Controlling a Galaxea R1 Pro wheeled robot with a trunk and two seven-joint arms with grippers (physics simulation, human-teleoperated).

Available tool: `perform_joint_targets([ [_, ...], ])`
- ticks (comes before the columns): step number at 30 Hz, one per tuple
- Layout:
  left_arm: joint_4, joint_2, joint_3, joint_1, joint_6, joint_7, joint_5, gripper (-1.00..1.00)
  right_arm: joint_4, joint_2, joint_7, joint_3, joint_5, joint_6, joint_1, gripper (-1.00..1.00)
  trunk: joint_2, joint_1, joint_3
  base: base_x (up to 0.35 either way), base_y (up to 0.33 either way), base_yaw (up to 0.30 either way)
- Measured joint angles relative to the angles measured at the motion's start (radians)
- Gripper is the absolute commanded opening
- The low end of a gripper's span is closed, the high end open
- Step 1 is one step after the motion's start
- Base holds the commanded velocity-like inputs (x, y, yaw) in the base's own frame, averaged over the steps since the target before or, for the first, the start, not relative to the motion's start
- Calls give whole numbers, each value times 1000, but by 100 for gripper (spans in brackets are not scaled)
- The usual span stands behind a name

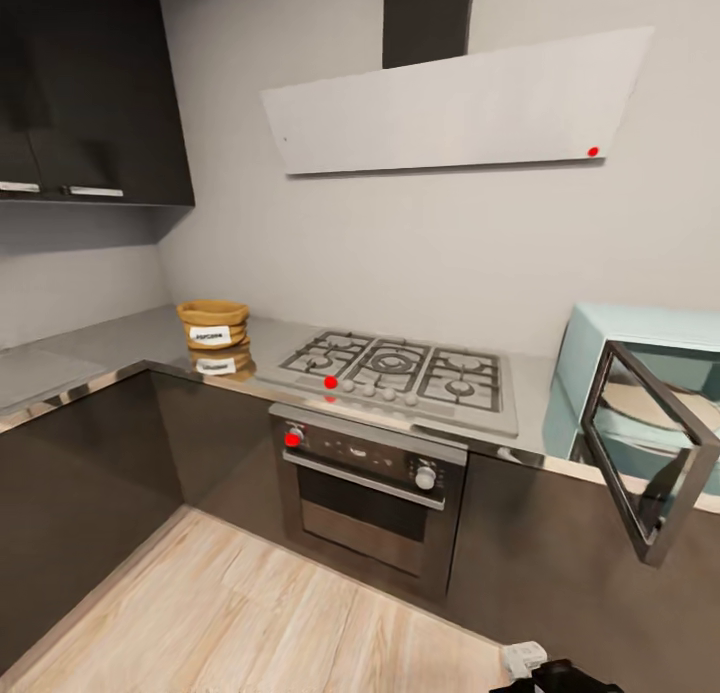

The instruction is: In the kitchen, take the popcorn bag from the countertop, put it into the microwave, and heat it until the popcorn is cooked so the cooked popcorn ends up inside the bag.

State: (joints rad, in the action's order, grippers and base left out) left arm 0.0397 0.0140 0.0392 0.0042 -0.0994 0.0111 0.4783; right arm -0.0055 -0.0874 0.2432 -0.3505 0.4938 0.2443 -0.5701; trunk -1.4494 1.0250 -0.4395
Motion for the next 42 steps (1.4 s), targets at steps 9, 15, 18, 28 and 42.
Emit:
perform_joint_targets([
  [9,3,-3,-1,0,-1,0,-3,100,0,0,0,0,0,-1,0,100,0,0,0,0,0,300],
  [15,2,-2,0,0,-1,0,-1,100,0,0,5,0,0,-1,0,100,0,0,0,13,6,297],
  [18,2,-2,0,0,-2,-1,-2,100,0,-2,10,0,1,-1,0,100,0,0,0,161,136,102],
  [28,1,0,-2,0,0,-3,-4,100,6,-13,19,1,0,-4,0,100,0,0,0,242,226,8],
  [42,0,0,-1,0,3,-1,-3,100,36,2,11,2,33,-8,-1,100,0,-1,0,257,235,0],
])
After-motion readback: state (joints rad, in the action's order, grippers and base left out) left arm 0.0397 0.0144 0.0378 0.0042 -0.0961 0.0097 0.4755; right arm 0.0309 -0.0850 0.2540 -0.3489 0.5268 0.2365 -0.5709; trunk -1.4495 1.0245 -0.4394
